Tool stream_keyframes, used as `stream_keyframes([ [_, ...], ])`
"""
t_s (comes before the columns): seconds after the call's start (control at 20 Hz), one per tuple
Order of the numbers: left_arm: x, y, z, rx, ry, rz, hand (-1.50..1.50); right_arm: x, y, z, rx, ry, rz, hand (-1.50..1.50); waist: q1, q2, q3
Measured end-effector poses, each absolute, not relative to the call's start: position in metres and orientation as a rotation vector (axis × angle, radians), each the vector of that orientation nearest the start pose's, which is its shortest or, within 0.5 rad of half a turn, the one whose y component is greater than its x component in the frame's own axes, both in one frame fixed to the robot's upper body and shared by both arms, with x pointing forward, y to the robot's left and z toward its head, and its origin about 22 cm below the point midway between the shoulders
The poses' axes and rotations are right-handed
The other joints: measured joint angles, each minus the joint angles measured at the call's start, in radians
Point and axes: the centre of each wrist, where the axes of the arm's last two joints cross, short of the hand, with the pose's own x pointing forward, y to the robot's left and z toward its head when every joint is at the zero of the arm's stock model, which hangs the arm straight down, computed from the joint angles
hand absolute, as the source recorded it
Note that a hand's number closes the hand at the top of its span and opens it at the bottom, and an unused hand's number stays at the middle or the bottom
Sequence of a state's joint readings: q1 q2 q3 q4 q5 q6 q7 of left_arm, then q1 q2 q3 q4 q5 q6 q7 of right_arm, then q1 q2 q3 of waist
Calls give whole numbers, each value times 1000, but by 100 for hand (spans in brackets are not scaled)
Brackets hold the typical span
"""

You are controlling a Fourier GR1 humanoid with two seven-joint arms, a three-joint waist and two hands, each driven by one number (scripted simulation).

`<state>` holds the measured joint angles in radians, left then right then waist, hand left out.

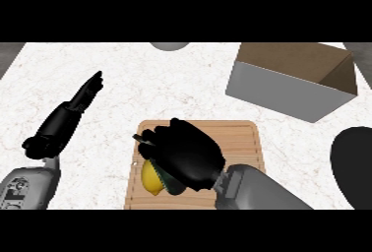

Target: Pick the eggplant from the cutting board and place it in the cardboard box

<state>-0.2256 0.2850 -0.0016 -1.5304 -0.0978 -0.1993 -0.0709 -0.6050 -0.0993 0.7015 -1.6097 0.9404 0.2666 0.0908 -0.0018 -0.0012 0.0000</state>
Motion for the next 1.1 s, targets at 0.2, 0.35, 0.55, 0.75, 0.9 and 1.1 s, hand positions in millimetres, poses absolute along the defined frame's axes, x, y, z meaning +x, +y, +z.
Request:
stream_keyframes([
  [0.2,294,274,66,106,-1742,-522,0,254,-55,161,737,2821,-2228,150,-6,-2,0],
  [0.35,294,271,64,103,-1742,-519,0,260,-70,183,874,3021,-2074,150,-9,-2,0],
  [0.55,293,269,63,103,-1745,-521,0,276,-90,207,1094,3239,-1875,150,-4,-1,0],
  [0.75,290,267,60,98,-1748,-532,0,301,-111,223,1287,3358,-1742,150,3,1,0],
  [0.9,293,271,66,96,-1751,-534,0,328,-129,230,1404,3411,-1674,150,8,3,0],
  [1.1,298,272,69,92,-1751,-534,0,363,-162,235,1564,3346,-1687,150,12,5,0],
])
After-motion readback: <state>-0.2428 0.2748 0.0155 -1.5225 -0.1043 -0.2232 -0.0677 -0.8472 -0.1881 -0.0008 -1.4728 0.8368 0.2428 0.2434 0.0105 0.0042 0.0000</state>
